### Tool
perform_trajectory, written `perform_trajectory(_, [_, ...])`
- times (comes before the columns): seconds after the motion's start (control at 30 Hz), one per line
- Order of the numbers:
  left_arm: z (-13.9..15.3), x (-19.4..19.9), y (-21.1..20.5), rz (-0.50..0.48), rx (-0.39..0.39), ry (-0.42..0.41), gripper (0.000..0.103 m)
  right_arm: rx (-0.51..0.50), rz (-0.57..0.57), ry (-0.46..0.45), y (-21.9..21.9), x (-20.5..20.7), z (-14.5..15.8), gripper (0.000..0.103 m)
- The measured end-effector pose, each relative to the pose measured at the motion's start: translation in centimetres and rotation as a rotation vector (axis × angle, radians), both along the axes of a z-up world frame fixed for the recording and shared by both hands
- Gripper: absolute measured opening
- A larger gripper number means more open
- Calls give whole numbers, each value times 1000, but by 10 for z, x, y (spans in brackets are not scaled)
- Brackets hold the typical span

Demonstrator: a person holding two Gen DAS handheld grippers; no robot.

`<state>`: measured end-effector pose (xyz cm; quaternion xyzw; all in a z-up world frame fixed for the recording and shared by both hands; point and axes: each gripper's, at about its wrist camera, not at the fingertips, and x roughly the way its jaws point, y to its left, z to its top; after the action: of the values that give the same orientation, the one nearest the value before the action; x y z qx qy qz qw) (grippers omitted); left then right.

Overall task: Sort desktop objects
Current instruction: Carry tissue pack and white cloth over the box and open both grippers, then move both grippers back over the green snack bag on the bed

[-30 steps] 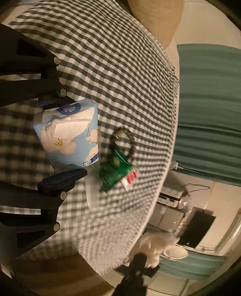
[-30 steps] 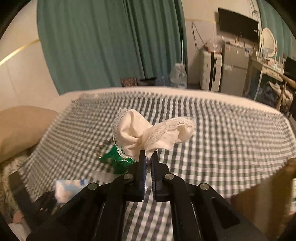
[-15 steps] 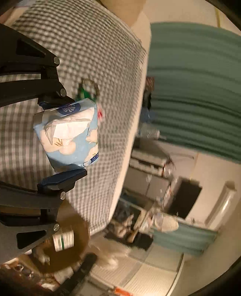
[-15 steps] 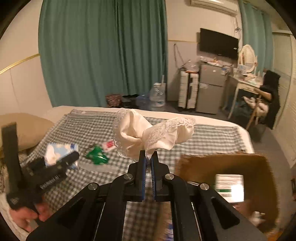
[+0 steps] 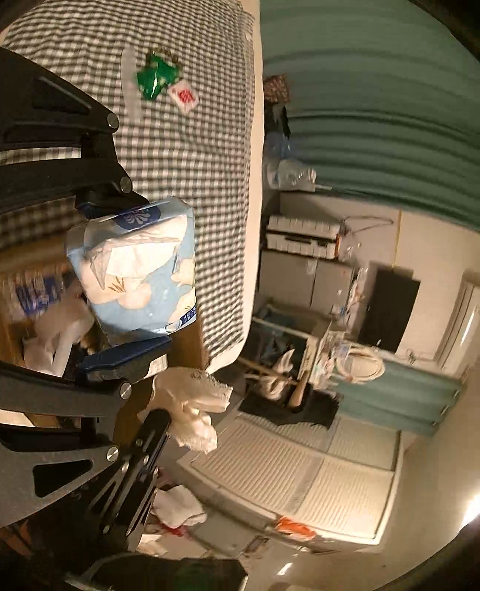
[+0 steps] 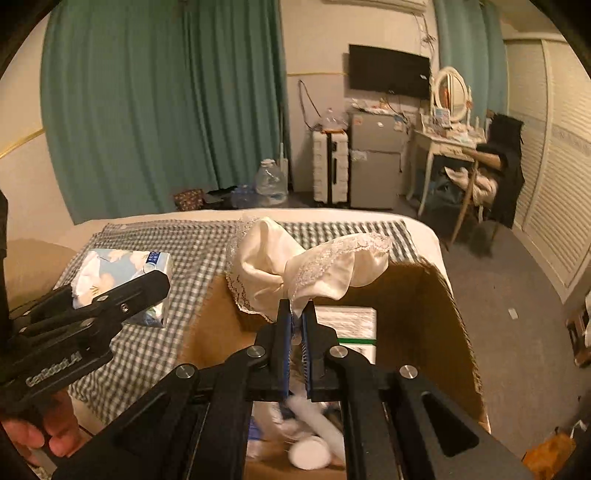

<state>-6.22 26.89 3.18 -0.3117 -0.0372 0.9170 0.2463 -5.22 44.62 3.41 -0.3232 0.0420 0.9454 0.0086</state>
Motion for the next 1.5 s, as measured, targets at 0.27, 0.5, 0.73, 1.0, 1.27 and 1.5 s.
perform_trajectory(0.27, [-31,4,31,-42,-53,-44,56,-40,-62,-37,43,9,-28,7])
perform_trajectory(0.5, [-43,-1,24,-71,-88,-72,81,-66,-109,-26,41,12,-31,58])
perform_trajectory(0.73, [-34,1,-4,-41,-84,-70,88,-64,-102,-14,22,11,-20,57])
perform_trajectory(1.0, [-4,1,-56,38,-80,-26,93,-34,-50,0,-19,8,0,57])
perform_trajectory(1.27, [27,-5,-134,151,-60,36,97,16,52,44,-88,5,34,57])
perform_trajectory(1.5, [57,-17,-230,292,-34,102,98,11,159,121,-155,-1,72,57])
